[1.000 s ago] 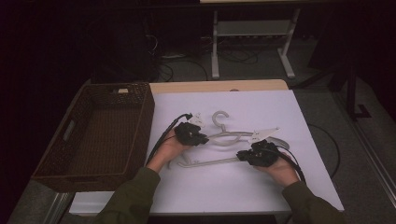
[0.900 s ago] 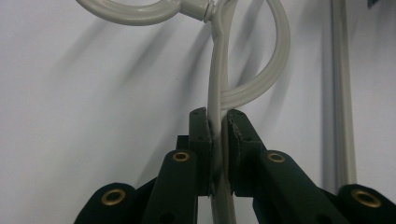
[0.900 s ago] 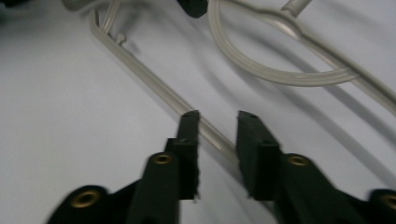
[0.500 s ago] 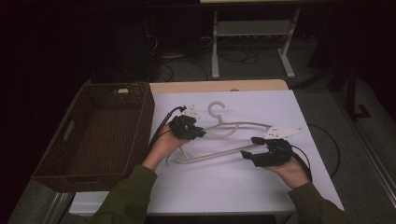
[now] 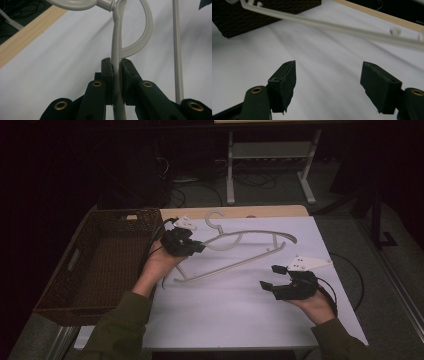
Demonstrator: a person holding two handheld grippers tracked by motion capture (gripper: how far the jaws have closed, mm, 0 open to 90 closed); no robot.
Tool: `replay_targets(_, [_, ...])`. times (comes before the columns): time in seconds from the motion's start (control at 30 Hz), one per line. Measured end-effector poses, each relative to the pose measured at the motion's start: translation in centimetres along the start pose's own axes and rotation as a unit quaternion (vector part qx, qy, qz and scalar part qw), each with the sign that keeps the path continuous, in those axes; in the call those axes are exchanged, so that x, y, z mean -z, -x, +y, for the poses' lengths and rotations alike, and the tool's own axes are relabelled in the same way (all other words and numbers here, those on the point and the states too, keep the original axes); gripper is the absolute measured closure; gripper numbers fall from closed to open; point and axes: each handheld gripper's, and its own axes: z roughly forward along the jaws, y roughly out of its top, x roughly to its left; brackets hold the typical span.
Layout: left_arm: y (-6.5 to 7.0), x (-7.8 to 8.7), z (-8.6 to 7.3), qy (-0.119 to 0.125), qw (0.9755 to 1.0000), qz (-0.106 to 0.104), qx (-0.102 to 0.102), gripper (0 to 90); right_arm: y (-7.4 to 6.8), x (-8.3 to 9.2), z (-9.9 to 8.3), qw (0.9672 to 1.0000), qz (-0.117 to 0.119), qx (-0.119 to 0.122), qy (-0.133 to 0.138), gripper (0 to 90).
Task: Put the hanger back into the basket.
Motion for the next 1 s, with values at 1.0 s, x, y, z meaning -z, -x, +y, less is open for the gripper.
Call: replay_targets(1.0, [-6.1, 15.9, -5.5, 0.042, 0.9915, 0.097, 0.076, 82.5, 0.3, -0.2, 0.1, 0.9997, -0.022, -0.006, 0.012, 13.3])
